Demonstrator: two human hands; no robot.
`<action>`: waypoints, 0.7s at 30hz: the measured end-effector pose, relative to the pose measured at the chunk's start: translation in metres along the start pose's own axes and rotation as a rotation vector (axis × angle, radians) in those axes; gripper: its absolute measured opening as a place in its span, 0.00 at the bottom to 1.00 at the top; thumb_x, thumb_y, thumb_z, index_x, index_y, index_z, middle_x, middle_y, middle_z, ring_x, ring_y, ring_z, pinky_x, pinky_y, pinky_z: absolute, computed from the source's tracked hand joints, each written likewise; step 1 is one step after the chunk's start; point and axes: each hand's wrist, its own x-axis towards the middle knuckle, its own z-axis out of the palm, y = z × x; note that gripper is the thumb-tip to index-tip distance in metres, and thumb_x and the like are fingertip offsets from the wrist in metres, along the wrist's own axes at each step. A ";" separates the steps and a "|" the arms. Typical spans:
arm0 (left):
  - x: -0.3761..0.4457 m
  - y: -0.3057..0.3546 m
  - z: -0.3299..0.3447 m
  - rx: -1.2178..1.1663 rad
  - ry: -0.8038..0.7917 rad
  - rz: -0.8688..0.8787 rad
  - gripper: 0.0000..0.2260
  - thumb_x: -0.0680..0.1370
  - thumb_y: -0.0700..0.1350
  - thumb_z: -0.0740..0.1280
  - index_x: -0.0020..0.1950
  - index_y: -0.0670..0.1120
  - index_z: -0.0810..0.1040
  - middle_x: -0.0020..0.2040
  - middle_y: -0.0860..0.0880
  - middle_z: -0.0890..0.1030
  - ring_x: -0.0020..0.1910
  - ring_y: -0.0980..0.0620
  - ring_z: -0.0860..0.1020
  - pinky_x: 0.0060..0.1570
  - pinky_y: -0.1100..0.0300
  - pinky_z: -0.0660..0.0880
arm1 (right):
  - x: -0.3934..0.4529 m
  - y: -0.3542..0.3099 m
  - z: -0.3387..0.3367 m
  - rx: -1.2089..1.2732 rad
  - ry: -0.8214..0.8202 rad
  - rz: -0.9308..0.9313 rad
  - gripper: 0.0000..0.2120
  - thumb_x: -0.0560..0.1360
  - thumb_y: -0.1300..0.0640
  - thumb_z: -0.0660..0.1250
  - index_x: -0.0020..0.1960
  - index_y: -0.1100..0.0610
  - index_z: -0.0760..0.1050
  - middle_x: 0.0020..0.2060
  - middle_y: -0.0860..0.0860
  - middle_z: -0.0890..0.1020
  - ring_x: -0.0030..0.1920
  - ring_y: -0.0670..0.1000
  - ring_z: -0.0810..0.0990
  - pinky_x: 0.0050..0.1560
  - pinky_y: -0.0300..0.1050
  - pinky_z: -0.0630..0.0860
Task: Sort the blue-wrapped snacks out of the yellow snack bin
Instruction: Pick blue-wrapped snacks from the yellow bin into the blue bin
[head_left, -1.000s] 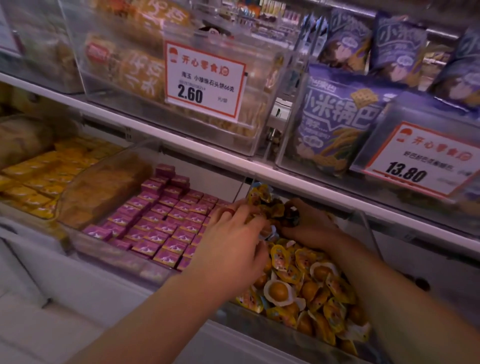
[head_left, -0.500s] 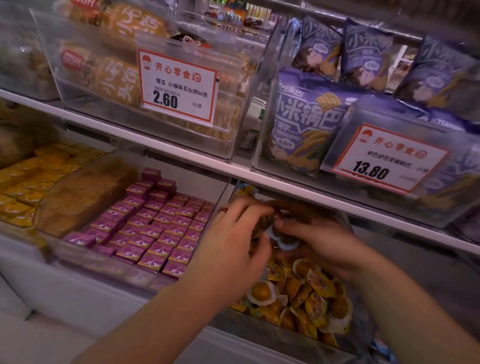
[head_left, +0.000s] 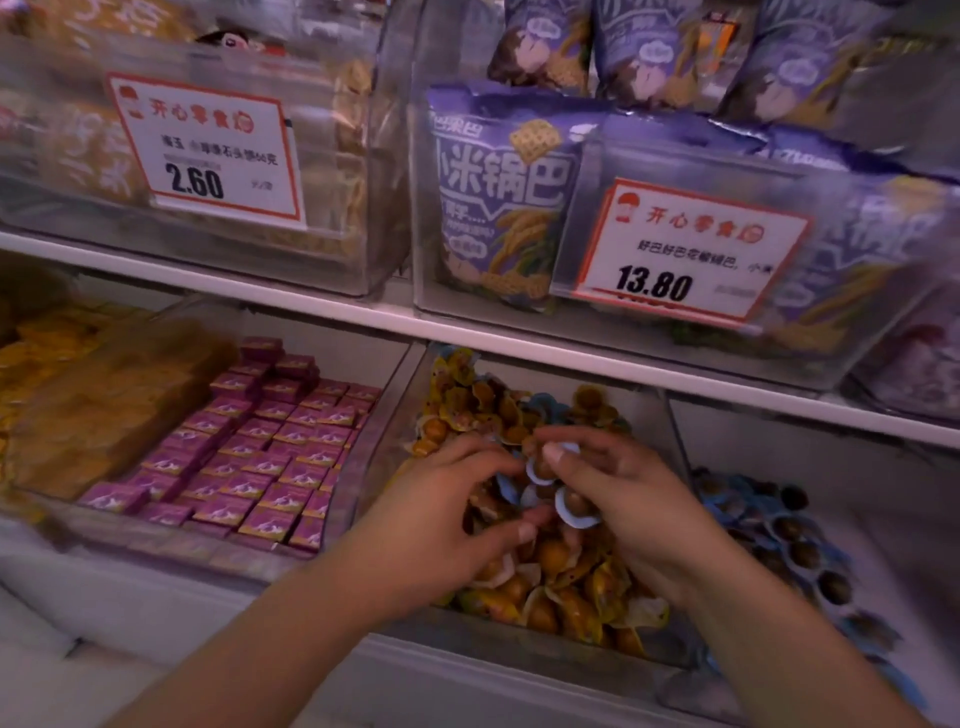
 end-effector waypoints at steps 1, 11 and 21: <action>0.001 0.000 0.001 0.007 0.006 -0.002 0.22 0.71 0.64 0.69 0.64 0.60 0.76 0.60 0.66 0.72 0.60 0.68 0.72 0.57 0.76 0.67 | 0.002 0.001 0.000 0.016 0.037 0.008 0.16 0.70 0.46 0.71 0.54 0.52 0.82 0.46 0.53 0.87 0.38 0.50 0.84 0.29 0.39 0.75; 0.002 0.005 0.004 0.149 0.030 0.012 0.12 0.72 0.51 0.73 0.54 0.57 0.79 0.54 0.60 0.79 0.53 0.57 0.78 0.52 0.54 0.76 | -0.001 -0.009 0.000 0.287 0.058 0.163 0.11 0.82 0.57 0.61 0.53 0.63 0.79 0.42 0.62 0.86 0.28 0.57 0.83 0.21 0.39 0.73; 0.003 0.029 -0.005 -0.163 0.534 -0.002 0.01 0.74 0.47 0.72 0.45 0.52 0.81 0.50 0.61 0.82 0.53 0.63 0.80 0.50 0.71 0.74 | -0.001 -0.014 0.001 0.452 -0.028 0.270 0.15 0.82 0.53 0.59 0.54 0.62 0.79 0.48 0.60 0.86 0.42 0.59 0.85 0.24 0.41 0.72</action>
